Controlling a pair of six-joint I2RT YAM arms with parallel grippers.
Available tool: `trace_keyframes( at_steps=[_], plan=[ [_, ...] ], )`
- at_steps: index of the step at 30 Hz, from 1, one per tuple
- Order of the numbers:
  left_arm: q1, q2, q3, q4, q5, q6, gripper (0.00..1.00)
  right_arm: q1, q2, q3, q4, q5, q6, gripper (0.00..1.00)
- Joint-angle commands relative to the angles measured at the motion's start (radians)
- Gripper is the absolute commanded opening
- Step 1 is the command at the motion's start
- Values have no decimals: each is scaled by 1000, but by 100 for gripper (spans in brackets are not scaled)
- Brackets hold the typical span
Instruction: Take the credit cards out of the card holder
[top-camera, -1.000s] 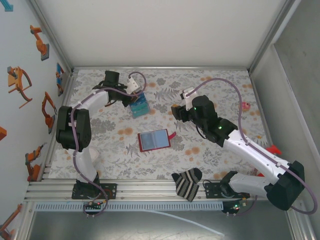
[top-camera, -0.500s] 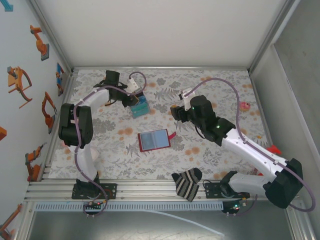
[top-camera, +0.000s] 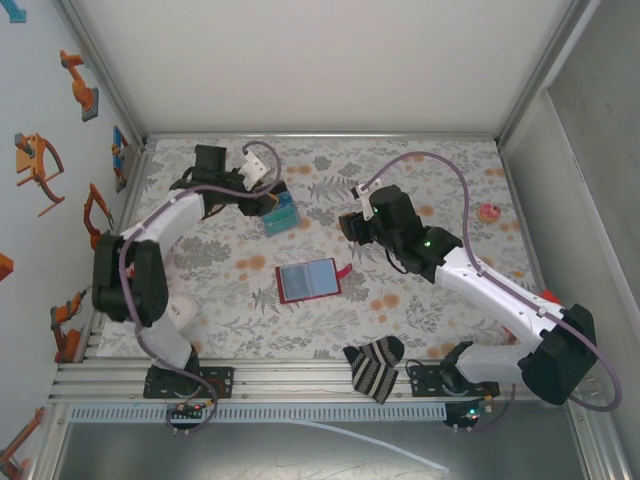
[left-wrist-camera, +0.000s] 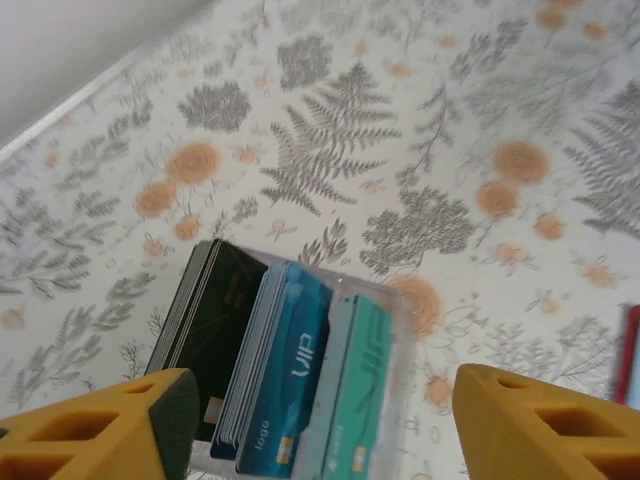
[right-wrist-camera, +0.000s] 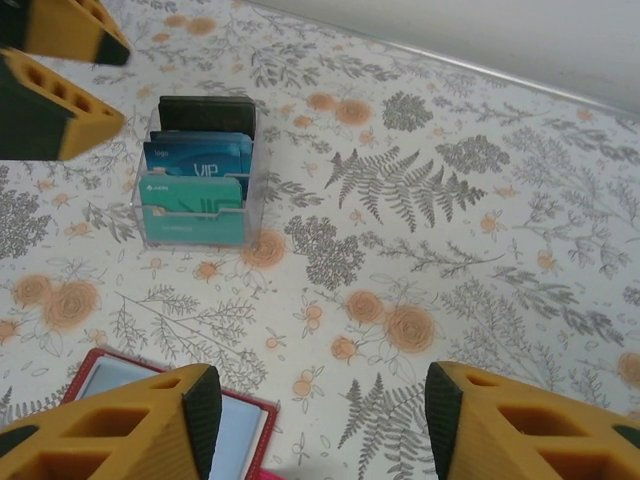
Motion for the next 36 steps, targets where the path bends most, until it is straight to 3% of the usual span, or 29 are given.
trace_keyframes(
  at_steps=[1,3,9,14,20,27,31,36],
  plan=[
    [5,-162,-157,223,1,-195,91,23,39,40,-76,1,77,54],
    [4,-245,-263,327,-21,-290,99,42,68,50,-98,-4,101,53],
    [3,-476,-563,552,-136,-566,97,124,202,106,-151,-43,152,51],
    [2,-638,-755,641,-285,-758,97,178,339,170,-193,-104,176,49],
    [3,-878,-882,546,-449,-891,97,236,493,252,-246,-157,176,45],
    [3,-1205,-927,299,-651,-961,97,267,605,304,-249,-208,180,38],
    [2,-1338,-962,231,-725,-1014,97,283,666,353,-272,-214,173,37],
    [2,-1440,-970,157,-739,-1017,97,288,728,400,-301,-218,167,38]
  ],
)
